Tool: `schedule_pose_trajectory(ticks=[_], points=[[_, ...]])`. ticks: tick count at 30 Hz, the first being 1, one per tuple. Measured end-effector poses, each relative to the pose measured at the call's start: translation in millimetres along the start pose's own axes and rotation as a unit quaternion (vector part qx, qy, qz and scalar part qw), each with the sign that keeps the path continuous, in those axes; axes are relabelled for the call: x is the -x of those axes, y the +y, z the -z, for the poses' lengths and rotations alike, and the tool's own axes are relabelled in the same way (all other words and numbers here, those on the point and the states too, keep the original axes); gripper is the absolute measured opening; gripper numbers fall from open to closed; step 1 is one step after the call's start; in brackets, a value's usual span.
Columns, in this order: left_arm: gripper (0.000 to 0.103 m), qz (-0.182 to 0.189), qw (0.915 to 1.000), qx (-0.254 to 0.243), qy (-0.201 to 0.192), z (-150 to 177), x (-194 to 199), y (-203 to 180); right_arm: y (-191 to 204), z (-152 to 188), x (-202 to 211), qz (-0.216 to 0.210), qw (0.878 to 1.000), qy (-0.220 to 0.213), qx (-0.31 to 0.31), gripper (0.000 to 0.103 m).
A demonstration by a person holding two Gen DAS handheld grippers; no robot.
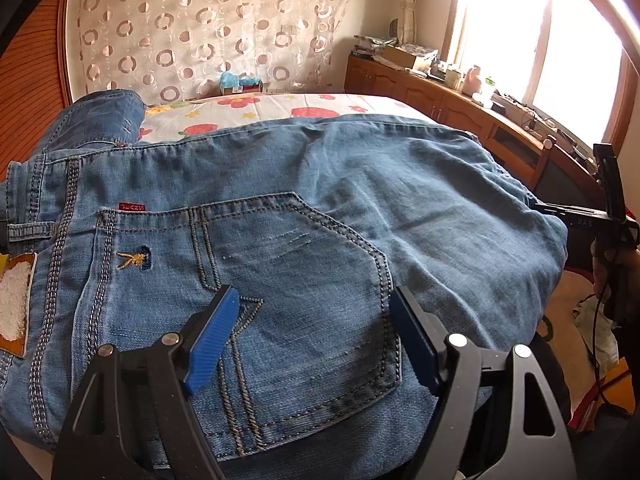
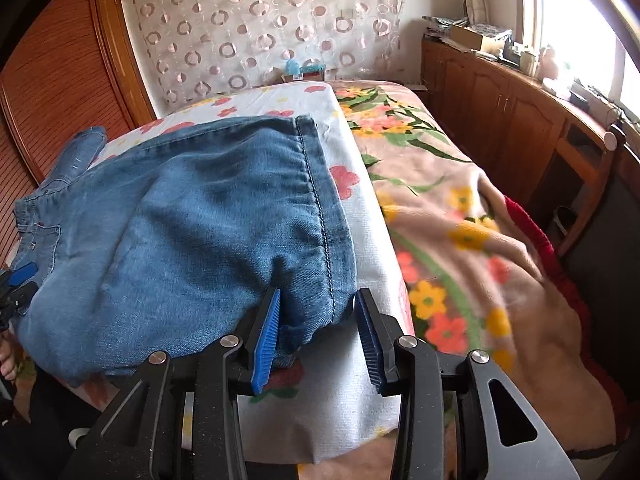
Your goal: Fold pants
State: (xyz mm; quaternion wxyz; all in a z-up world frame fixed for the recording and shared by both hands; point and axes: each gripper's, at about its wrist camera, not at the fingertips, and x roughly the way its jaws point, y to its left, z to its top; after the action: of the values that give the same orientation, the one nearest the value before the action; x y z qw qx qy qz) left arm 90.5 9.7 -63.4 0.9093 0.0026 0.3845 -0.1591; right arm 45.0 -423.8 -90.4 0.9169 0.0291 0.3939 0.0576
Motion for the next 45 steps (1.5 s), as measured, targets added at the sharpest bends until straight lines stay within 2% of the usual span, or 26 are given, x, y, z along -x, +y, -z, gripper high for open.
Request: schedule_pose_trajectory(ticks=[3,6,7,8,13,19,25,30,32,33,35,37,39,45], points=[[0.078,-0.001,1.0,0.001,0.001,0,-1,-1,-2,-2,1,-0.003,1.0,0.001,-0.003,0.037],[0.078,0.0,1.0,0.002,0.002,-2,0,0,-1,-2,1,-0.024,1.0,0.0,-0.008,0.018],[0.078,0.001,1.0,0.003,0.002,-3,0,0,0,-3,5,-0.017,1.0,-0.011,-0.005,0.017],[0.078,0.002,1.0,0.003,0.004,-3,1,1,3,-4,10,-0.013,1.0,-0.021,0.0,0.01],[0.078,-0.003,0.9999,0.009,0.006,-10,9,4,24,-21,37,-0.041,0.997,-0.063,0.013,0.009],[0.078,-0.011,0.9993,0.026,-0.025,-21,37,16,74,-57,74,-0.096,0.987,-0.11,0.063,0.009],[0.078,-0.025,0.9974,0.034,-0.058,-29,67,29,141,-82,104,-0.179,0.967,-0.136,0.12,0.009],[0.078,-0.035,0.9957,0.047,-0.071,-30,81,43,189,-87,116,-0.229,0.95,-0.131,0.165,0.009],[0.078,-0.036,0.9953,0.054,-0.072,-30,81,47,201,-86,115,-0.228,0.948,-0.128,0.18,0.013],[0.078,-0.036,0.9952,0.057,-0.071,-29,81,49,205,-85,113,-0.223,0.948,-0.126,0.187,0.024],[0.078,-0.035,0.9952,0.059,-0.069,-27,79,49,204,-84,111,-0.22,0.948,-0.126,0.193,0.037],[0.078,-0.033,0.9953,0.061,-0.067,-27,77,48,200,-83,109,-0.211,0.949,-0.123,0.197,0.037],[0.078,-0.027,0.9957,0.061,-0.064,-26,75,46,195,-95,97,-0.19,0.954,-0.121,0.197,0.037],[0.078,-0.011,0.9973,0.051,-0.053,-26,61,33,191,-93,78,-0.142,0.968,-0.092,0.185,0.037]])
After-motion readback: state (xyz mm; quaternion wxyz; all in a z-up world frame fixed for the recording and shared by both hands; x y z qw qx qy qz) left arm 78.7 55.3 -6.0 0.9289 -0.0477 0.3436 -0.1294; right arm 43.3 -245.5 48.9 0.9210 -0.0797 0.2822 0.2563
